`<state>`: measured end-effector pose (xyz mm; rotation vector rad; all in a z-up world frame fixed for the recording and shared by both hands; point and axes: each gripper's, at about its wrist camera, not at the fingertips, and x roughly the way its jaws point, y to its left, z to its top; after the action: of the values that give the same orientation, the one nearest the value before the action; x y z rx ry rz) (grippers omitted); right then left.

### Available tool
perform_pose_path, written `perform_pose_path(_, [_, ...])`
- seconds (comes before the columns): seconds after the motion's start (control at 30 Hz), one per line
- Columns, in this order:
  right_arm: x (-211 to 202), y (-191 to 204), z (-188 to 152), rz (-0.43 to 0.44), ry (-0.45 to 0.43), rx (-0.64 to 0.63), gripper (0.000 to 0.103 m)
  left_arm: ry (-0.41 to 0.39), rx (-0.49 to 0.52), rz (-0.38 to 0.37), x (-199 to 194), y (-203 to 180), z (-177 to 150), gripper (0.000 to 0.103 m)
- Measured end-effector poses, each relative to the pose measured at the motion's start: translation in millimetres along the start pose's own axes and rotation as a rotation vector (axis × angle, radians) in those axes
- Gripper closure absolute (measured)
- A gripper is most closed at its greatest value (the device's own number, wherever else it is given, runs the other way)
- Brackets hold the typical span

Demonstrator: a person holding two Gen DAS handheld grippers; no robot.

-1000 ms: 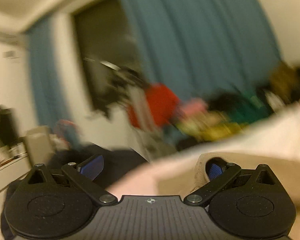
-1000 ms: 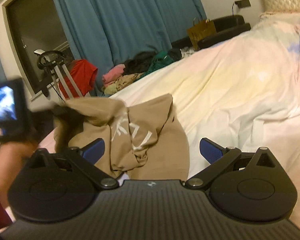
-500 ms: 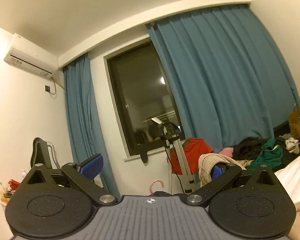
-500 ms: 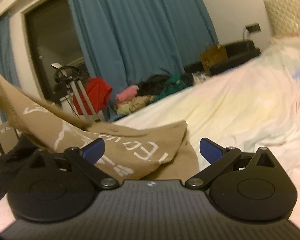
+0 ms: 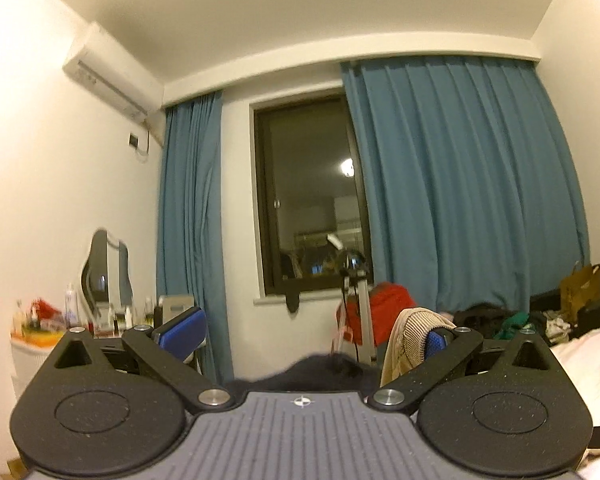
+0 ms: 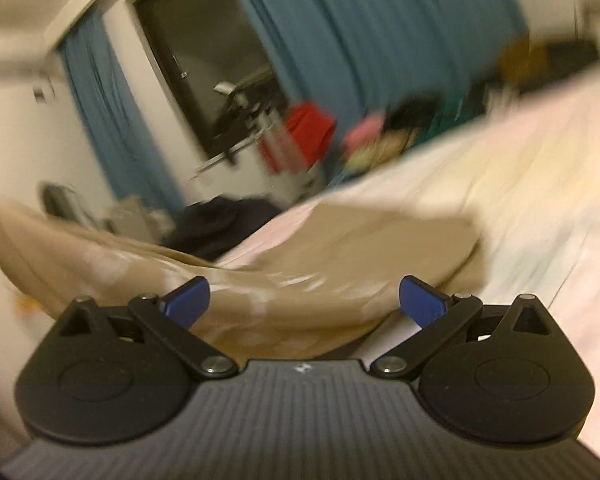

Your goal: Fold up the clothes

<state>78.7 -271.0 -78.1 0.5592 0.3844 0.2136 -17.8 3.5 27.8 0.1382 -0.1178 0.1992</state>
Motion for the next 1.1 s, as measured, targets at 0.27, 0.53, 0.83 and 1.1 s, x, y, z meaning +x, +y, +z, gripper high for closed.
perform_pose_path(0.27, [66.6,-39.7,-43.3,0.235,0.247,0.553,0.0,0.091,-0.07,-0.062,45.0,23.5,-26.7,0.0])
perform_pose_path(0.53, [99.4,-60.0,-47.4,0.259,0.195,0.731,0.037,0.229,0.001,-0.095,91.6,26.2,-58.7,0.0])
perform_pose_path(0.83, [68.3,-66.2,15.3,0.099,-0.102,0.509,0.052,0.461,0.153,-0.229,122.9,12.4,-98.1,0.0])
perform_pose_path(1.1, [50.5,-23.9,24.6,-0.123,-0.06,0.17,0.051,0.579,0.036,-0.265,142.3,24.7,-115.6,0.0])
